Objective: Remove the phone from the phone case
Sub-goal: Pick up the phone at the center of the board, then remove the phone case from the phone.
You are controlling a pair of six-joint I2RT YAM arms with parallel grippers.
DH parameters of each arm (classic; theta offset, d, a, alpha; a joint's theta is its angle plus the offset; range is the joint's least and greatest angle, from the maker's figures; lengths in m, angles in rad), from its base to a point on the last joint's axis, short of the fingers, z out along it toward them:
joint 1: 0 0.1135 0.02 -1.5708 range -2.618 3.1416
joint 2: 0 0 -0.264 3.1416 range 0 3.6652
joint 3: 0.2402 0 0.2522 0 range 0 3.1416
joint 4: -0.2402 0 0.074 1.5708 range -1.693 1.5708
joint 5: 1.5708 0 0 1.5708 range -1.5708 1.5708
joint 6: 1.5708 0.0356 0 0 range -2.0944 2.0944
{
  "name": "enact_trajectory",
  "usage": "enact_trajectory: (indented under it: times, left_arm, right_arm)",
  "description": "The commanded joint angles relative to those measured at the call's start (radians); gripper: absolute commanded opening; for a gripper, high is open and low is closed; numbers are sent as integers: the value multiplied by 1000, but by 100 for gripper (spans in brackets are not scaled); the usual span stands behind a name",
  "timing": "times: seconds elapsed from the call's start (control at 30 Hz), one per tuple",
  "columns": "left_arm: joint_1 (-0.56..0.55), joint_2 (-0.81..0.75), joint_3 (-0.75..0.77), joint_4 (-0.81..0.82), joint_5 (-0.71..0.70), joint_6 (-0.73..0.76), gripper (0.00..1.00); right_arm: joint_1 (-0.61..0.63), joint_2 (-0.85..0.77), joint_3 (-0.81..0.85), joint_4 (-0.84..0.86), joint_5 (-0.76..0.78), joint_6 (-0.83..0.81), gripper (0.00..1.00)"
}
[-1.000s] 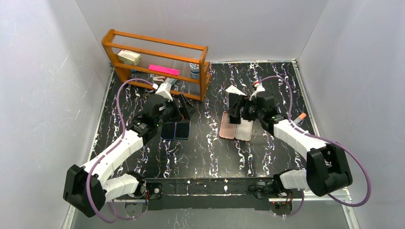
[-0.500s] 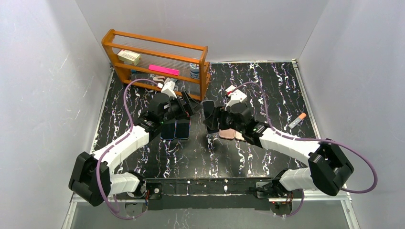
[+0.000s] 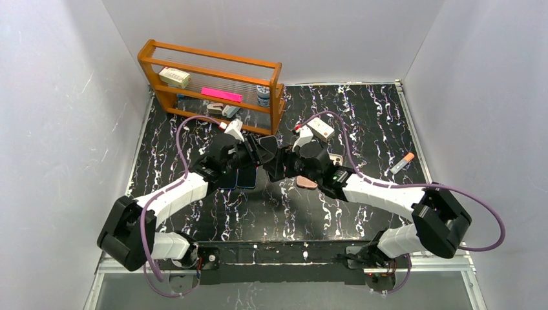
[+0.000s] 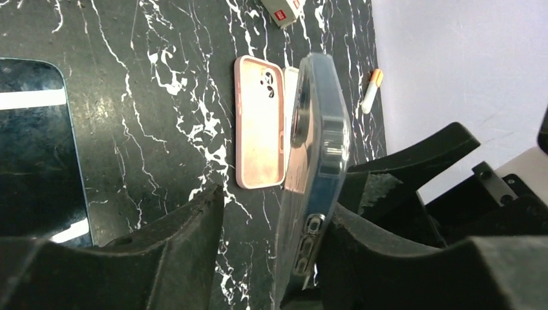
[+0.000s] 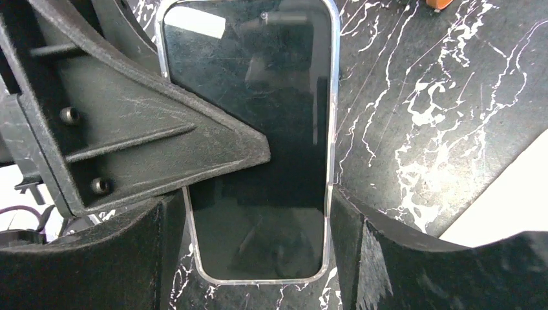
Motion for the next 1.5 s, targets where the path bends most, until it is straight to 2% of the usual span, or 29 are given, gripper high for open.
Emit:
enact_trajectory:
  times: [0.0,0.03,0.17,0.23,0.33,0.43,0.53,0.67,0.97,1.07,1.23,1.47]
  left_arm:
    - [-15,21,-14,51,29,-3,41]
    - [-16,21,-11,52,33,0,31]
    - [-16,-6,-18,66,25,-2,9]
    - [-14,-29,-31,88,9,-14,0]
    - [-10,-79,-59,112,-34,-16,0]
    - [5,-131,-91,126,-77,-26,0]
    - [16,-178,-120,155,-124,-70,0]
    - [26,-220,-128,151,-168,-127,0]
    - [54,-293,-182,268,-244,-223,0]
    - [55,-309,-190,301,-252,-249,0]
    - [55,-333,-197,330,-256,-290,0]
    - [55,-327,-231,446,-199,-370,0]
  right_arm:
    - [14,10,60,153,-4,-6,1]
    - [14,14,60,155,-6,-8,1]
    - [14,13,33,204,-22,-19,1]
    - [13,8,15,228,-32,-17,6]
    - [13,-9,-14,256,-44,-17,20]
    - [5,-40,-50,283,-41,-5,44]
    - [-13,-69,-86,314,-63,23,63]
    - [-32,-100,-145,391,-97,63,78]
    - [-37,-142,-262,545,-107,199,86]
    - [-37,-127,-296,614,-120,280,85]
    - [-37,-72,-367,822,-188,396,81]
    - [-37,28,-325,981,-303,438,77]
